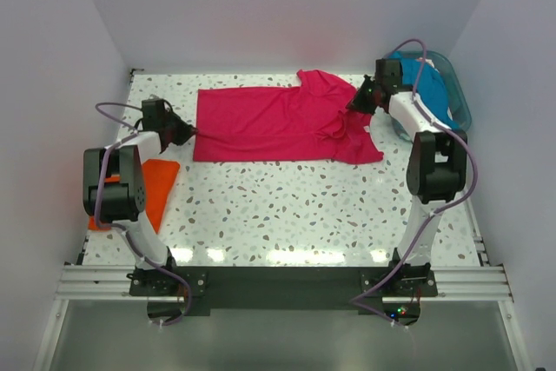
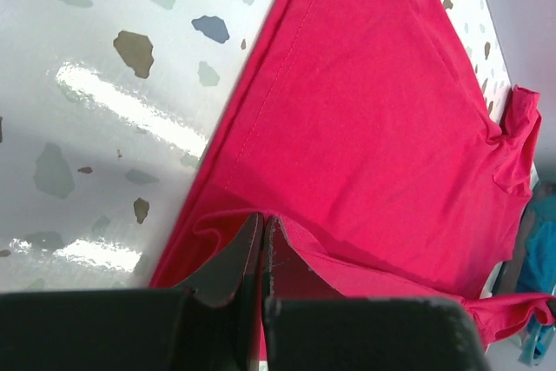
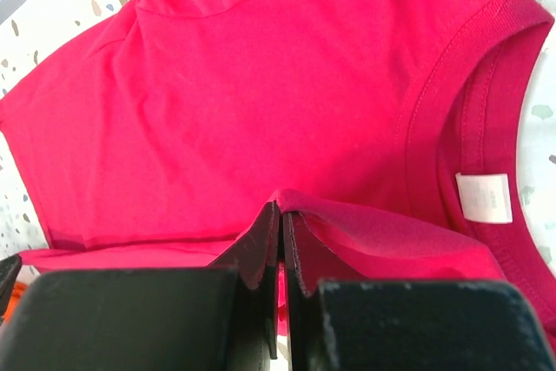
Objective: Fold and stack the t-shirts
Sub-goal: Fold the tshirt
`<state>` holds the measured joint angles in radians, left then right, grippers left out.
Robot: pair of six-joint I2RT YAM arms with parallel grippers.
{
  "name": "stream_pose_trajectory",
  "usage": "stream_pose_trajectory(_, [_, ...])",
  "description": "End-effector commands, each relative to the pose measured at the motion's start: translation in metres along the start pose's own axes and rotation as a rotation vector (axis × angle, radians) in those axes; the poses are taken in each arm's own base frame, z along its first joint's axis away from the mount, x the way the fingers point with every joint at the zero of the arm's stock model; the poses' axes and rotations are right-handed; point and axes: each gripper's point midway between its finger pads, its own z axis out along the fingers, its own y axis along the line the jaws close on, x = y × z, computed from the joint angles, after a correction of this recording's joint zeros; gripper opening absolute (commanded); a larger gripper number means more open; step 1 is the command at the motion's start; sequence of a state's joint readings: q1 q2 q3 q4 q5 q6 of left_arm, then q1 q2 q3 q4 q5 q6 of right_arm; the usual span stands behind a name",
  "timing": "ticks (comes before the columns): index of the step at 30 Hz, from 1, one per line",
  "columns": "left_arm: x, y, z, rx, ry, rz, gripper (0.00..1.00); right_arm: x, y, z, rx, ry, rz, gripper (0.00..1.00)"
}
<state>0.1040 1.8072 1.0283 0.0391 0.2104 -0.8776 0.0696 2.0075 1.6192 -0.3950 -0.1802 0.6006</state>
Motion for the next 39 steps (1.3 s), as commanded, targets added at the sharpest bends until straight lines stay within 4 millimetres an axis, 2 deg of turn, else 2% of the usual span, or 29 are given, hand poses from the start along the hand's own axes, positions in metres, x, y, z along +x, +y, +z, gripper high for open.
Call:
stream_pose_trajectory(1, [-0.029,-0.026,0.001,0.09,-0.065,0.009,0.0,-0.023,0.015,-0.003,-0.056,-0.042,-0.021,0.0])
stream_pose_trajectory(8, [-0.026,-0.018,0.018,0.079,-0.029,0.011,0.0,-0.021,0.011,0.017,-0.047,-0.015,-0.014,0.0])
stream_pose_trajectory(9, [-0.026,-0.018,0.022,0.086,-0.027,0.016,0.02,-0.022,0.01,0.019,-0.046,-0.012,-0.016,0.04])
stream_pose_trajectory(10, [-0.028,-0.019,0.024,0.093,-0.026,0.019,0.16,-0.018,0.007,0.026,-0.04,0.004,-0.018,0.09])
stream_pose_trajectory(11, [-0.029,-0.023,0.024,0.107,-0.021,0.025,0.25,-0.022,0.009,0.026,-0.041,-0.003,-0.027,0.24])
stream_pose_trajectory(12, [-0.03,-0.024,0.024,0.117,-0.019,0.032,0.41,-0.023,0.008,0.028,-0.037,0.0,-0.032,0.34])
stream_pose_trajectory(14, [-0.034,-0.031,0.019,0.14,-0.034,0.047,0.52,-0.026,0.007,0.026,-0.019,-0.009,-0.052,0.45])
stream_pose_trajectory(15, [-0.036,-0.037,0.012,0.152,-0.047,0.062,0.59,-0.029,0.006,0.022,-0.008,-0.019,-0.063,0.55])
stream_pose_trajectory(17, [-0.035,-0.033,0.006,0.136,-0.056,0.068,0.64,-0.029,0.008,0.01,0.007,-0.034,-0.095,0.62])
stream_pose_trajectory(18, [-0.036,-0.036,-0.004,0.134,-0.067,0.076,0.64,-0.029,0.007,0.006,0.037,-0.053,-0.113,0.63])
stream_pose_trajectory(22, [-0.023,-0.014,-0.025,0.023,-0.106,0.069,0.63,-0.009,0.006,-0.016,0.097,-0.073,-0.177,0.62])
stream_pose_trajectory(23, [-0.015,-0.006,-0.032,-0.002,-0.106,0.063,0.61,0.007,-0.002,-0.014,0.12,-0.049,-0.188,0.61])
stream_pose_trajectory(24, [-0.007,0.0,-0.035,-0.026,-0.097,0.055,0.56,0.012,0.007,-0.021,0.103,-0.054,-0.208,0.6])
stream_pose_trajectory(26, [0.003,0.013,-0.043,-0.06,-0.107,0.044,0.53,0.026,-0.002,-0.019,0.143,-0.043,-0.222,0.6])
stream_pose_trajectory(31, [0.02,0.018,-0.051,-0.065,-0.093,0.059,0.51,0.053,0.005,-0.01,0.135,-0.008,-0.244,0.6])
stream_pose_trajectory(34, [0.026,0.019,-0.051,-0.068,-0.08,0.071,0.49,0.062,0.007,-0.003,0.148,0.009,-0.257,0.6])
stream_pose_trajectory(37, [0.031,0.02,-0.051,-0.069,-0.07,0.073,0.49,0.064,0.004,0.0,0.172,0.004,-0.258,0.59])
stream_pose_trajectory(39, [0.032,0.019,-0.051,-0.063,-0.068,0.077,0.48,0.065,0.003,0.006,0.182,0.006,-0.259,0.54])
